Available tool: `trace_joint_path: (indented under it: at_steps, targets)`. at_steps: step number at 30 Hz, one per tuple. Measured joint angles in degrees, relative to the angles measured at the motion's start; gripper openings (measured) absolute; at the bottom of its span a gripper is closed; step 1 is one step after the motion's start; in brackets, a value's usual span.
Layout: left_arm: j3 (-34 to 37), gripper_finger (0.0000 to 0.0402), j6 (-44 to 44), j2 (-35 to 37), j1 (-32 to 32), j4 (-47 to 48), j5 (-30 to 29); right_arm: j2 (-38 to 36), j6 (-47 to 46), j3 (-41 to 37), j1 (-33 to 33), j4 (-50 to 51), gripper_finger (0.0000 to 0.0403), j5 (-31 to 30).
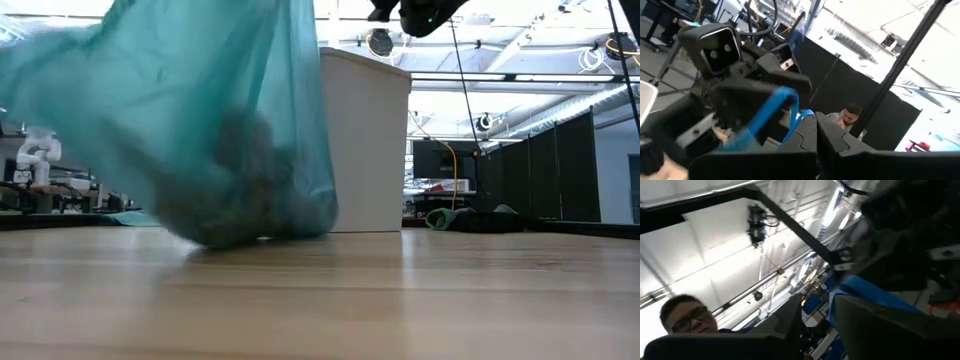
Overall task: Place trash/remove bag and relplace
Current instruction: Close the blue trash bag
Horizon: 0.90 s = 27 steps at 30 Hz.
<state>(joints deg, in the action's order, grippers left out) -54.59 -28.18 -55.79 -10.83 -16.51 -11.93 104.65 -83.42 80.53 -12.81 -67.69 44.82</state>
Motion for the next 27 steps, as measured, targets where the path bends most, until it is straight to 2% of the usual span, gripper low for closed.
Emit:
trace_joint_path:
  at_steps: [6, 10, 15, 19, 22, 27]
  targets:
    - [0.0, 0.0, -0.1, -0.9, 0.6, 0.2, 0.0, -0.1, -0.5, -0.1, 0.0, 0.9, 0.0093, 0.6]
    - [0.0, 0.0, 0.0, -0.8, 0.7, -0.3, 0.2, -1.3, -2.3, -0.1, 0.0, 2.6, 0.0085, 3.9]
    - [0.0, 0.0, 0.0, -0.2, 0.7, -1.1, 1.1, -5.1, 7.6, 0.0, 0.1, 16.7, 0.0013, 4.8]
    - [0.0, 0.0, 0.4, 0.0, 0.7, -1.1, 1.2, -6.7, 13.7, 0.0, 0.0, 26.7, 0.0002, 4.0]
    - [0.0, 0.0, 1.4, 0.1, 0.7, -2.8, 3.2, -7.4, 13.7, 0.0, 0.0, 25.3, 0.0001, 3.5]
    - [0.0, 0.0, 2.1, 0.1, 0.7, -12.4, 13.0, -8.9, 9.6, 0.0, 0.0, 17.0, 0.0, 1.6]
